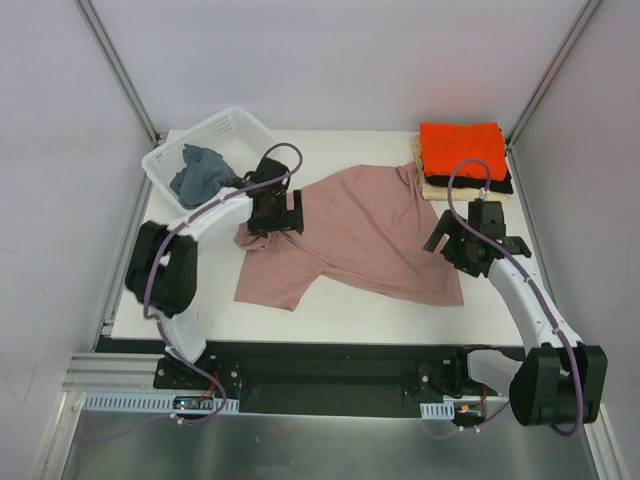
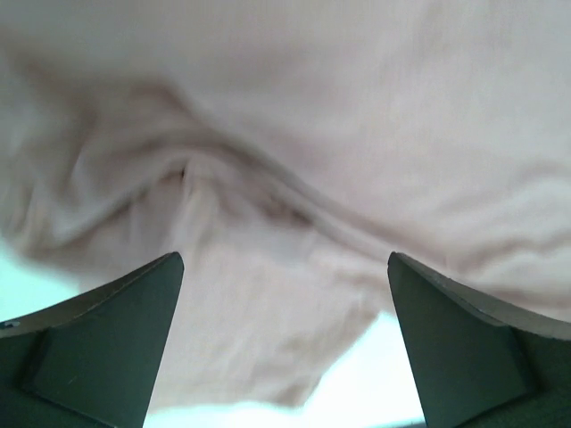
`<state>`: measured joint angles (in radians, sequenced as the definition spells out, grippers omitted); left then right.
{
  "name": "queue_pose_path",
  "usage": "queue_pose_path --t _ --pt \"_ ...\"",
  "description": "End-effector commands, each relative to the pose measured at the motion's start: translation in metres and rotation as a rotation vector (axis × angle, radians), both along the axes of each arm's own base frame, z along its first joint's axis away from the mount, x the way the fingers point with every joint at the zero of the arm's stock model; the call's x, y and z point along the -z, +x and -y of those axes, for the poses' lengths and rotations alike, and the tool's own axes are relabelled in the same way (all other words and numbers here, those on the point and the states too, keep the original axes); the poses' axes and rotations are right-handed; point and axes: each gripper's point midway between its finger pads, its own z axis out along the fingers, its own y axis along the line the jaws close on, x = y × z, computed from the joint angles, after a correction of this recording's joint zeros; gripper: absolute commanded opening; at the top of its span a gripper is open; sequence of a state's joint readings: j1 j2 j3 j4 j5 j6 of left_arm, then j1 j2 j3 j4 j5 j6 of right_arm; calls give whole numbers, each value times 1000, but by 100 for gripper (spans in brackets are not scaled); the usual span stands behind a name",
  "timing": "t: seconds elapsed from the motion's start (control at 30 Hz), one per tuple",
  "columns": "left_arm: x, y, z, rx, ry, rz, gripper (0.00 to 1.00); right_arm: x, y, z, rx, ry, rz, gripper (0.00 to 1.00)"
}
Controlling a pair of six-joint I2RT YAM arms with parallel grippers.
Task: Fold and stack the t-shirts
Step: Flatten out the tshirt
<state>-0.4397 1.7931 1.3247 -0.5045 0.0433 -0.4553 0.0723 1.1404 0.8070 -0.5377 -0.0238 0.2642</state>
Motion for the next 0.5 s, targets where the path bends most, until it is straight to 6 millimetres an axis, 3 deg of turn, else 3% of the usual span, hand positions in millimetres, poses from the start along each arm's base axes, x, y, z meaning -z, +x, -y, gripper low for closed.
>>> queue_pose_path --t 0.0,0.07,0.1,0.17,0.2,0.3,0.4,0.47 --pt "-46 -54 -29 -82 -19 84 99 -42 5 22 38 -103 121 96" --pt "-41 -73 -48 -150 13 78 99 -47 0 26 44 -123 131 97" --pt "-35 -95 -61 -201 26 50 99 -49 -1 29 52 -130 134 97" --pt "-29 -113 -81 -274 72 29 99 -50 -5 31 61 -134 136 96" --pt "-23 -131 -91 -320 82 -9 99 -49 -6 33 66 -137 136 97" --pt "-6 -156 -103 -412 68 -63 99 -46 -10 35 75 -139 122 96" --pt "10 -167 -116 -519 65 -104 99 -40 -13 34 70 -126 104 97" --pt "13 -162 -120 -555 53 -96 95 -37 -13 35 69 -125 93 97"
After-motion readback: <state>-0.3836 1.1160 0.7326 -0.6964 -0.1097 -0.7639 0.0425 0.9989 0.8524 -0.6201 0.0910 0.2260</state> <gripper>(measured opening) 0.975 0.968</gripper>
